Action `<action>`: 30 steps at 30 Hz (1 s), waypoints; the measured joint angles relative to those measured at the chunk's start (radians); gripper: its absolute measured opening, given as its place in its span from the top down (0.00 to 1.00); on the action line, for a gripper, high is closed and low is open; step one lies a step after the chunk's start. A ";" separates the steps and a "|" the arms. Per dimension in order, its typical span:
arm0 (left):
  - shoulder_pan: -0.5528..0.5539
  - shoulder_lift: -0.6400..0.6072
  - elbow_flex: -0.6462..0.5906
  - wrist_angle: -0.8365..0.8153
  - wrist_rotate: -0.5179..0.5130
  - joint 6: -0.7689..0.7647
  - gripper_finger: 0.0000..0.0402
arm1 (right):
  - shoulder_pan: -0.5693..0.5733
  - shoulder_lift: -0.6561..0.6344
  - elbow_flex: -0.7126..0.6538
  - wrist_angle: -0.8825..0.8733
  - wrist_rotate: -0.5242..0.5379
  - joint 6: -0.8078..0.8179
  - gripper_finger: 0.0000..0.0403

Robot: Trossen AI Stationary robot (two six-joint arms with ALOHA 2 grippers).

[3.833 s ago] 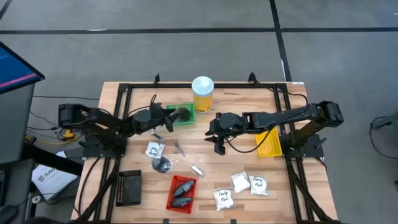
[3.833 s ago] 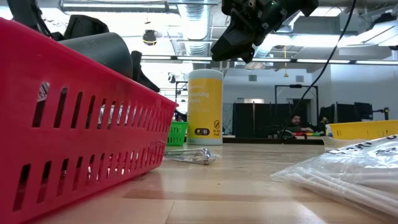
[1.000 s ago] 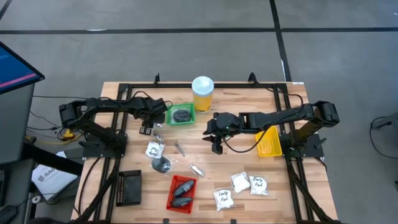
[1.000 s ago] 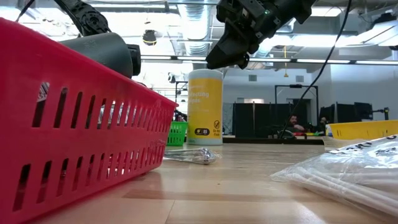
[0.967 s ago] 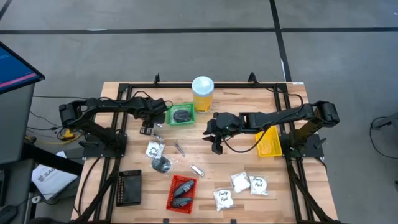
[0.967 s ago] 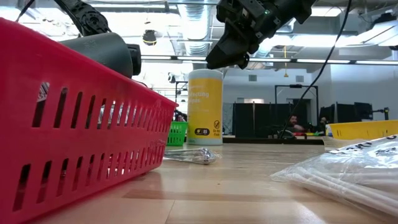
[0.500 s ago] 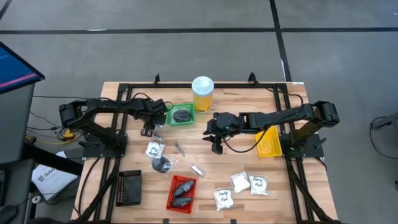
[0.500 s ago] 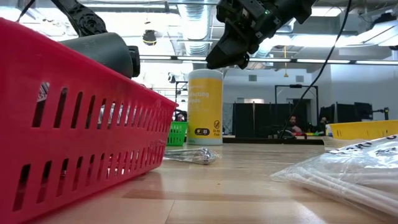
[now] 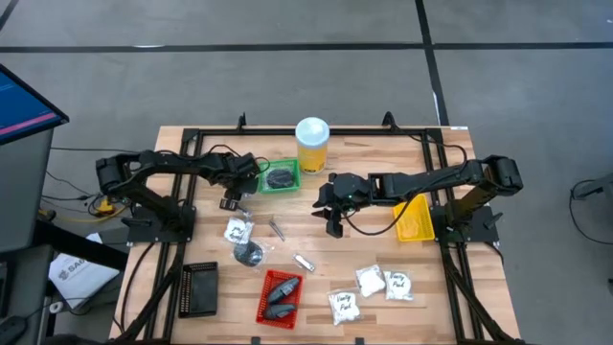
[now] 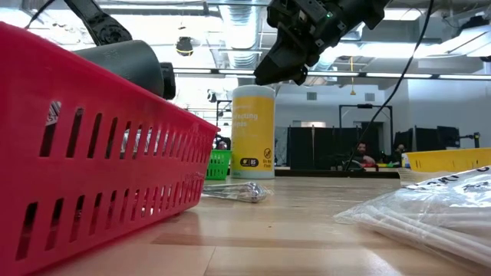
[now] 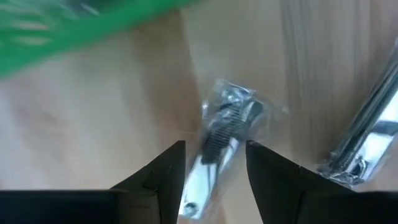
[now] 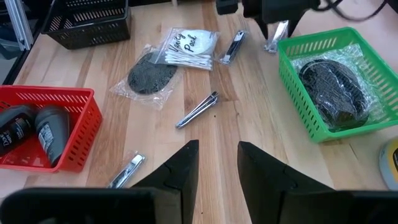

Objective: Pick & Place Travel size toiletries
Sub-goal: Put the silver nail cutter into the yellow bin

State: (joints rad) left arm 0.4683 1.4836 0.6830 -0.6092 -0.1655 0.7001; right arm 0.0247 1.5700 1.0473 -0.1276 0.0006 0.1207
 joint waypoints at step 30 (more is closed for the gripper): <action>0.000 0.026 0.001 -0.006 -0.001 -0.103 0.92 | 0.000 0.000 0.000 0.000 0.000 0.000 0.75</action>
State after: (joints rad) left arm 0.4679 1.5093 0.6838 -0.6154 -0.1669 0.5971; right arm 0.0246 1.5700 1.0473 -0.1277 0.0006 0.1207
